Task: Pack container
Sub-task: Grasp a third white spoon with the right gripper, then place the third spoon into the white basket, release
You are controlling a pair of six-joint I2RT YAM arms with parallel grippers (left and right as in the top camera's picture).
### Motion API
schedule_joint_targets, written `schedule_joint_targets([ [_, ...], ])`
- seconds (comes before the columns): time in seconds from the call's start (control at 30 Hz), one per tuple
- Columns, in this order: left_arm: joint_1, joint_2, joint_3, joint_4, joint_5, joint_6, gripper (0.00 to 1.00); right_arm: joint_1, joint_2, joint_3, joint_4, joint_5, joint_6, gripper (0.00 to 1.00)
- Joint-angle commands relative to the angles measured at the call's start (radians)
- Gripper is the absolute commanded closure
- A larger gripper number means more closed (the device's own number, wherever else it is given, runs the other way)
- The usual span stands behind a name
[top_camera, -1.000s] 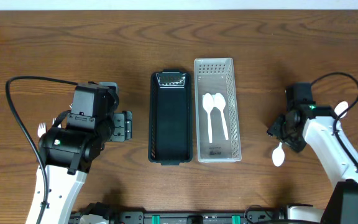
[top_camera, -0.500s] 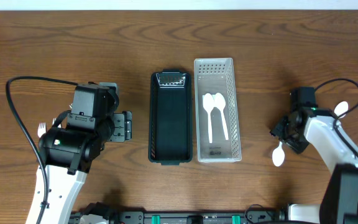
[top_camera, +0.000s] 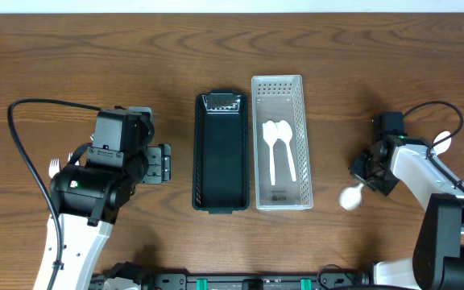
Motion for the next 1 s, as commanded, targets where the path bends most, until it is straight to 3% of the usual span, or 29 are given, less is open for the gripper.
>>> schedule_joint_targets([
  [0.0, 0.004, 0.0, 0.012, -0.003, -0.008, -0.006, 0.23, -0.011, 0.035, -0.014, -0.007, -0.003, 0.006, 0.95],
  [0.3, 0.004, 0.0, 0.012, -0.003, -0.008, -0.006, 0.23, -0.011, 0.034, -0.008, 0.019, -0.004, -0.002, 0.99],
  [0.47, 0.004, 0.0, 0.012, -0.003, -0.008, -0.005, 0.23, 0.006, 0.02, 0.107, -0.02, -0.044, -0.094, 0.99],
  [0.77, 0.004, 0.0, 0.012, -0.003, -0.008, -0.006, 0.23, 0.252, 0.004, 0.604, -0.222, -0.05, -0.222, 0.99],
  [0.97, 0.004, 0.0, 0.012, -0.003, -0.008, -0.006, 0.23, 0.443, 0.009, 0.685, -0.183, -0.049, -0.236, 0.99],
])
